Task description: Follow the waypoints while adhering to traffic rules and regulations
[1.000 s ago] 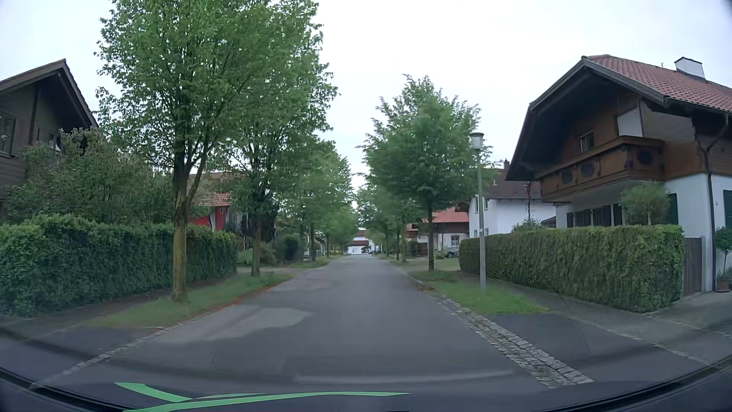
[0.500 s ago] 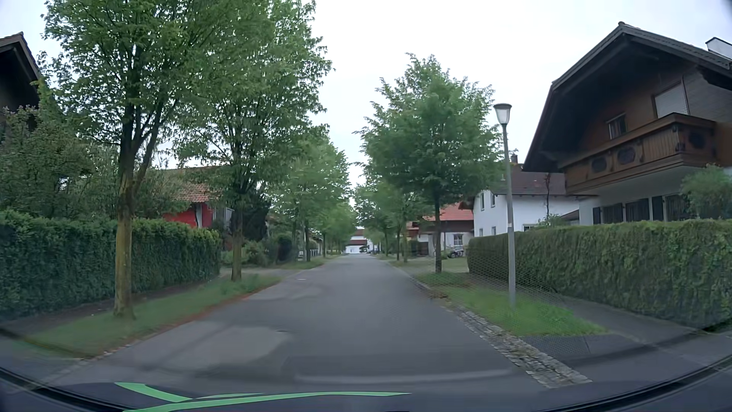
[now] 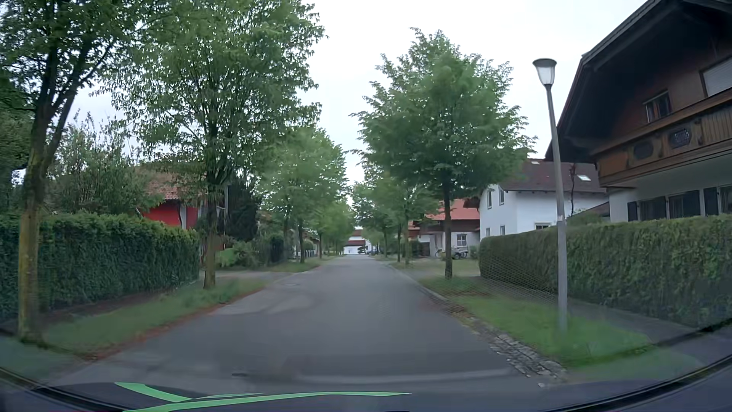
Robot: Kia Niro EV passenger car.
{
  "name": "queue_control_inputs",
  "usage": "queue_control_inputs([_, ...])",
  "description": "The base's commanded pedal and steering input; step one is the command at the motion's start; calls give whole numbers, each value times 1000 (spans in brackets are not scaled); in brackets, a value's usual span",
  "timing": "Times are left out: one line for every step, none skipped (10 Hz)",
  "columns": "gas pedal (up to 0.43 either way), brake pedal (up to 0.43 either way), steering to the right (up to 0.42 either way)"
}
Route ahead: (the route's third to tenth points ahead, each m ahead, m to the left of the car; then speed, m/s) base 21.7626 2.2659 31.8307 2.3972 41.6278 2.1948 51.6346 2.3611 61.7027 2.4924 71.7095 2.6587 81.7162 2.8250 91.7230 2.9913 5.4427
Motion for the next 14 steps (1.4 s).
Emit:
queue_control_inputs([118, 0, 6])
queue_control_inputs([98, 0, 6])
queue_control_inputs([87, 0, 6])
queue_control_inputs([79, 0, 6])
queue_control_inputs([59, 0, 2])
queue_control_inputs([59, 0, -2])
queue_control_inputs([59, 0, -2])
queue_control_inputs([59, 0, -2])
queue_control_inputs([47, 0, -2])
queue_control_inputs([47, 0, -2])
queue_control_inputs([47, 0, -2])
queue_control_inputs([47, 0, -2])
queue_control_inputs([47, 0, -2])
queue_control_inputs([47, 0, -2])
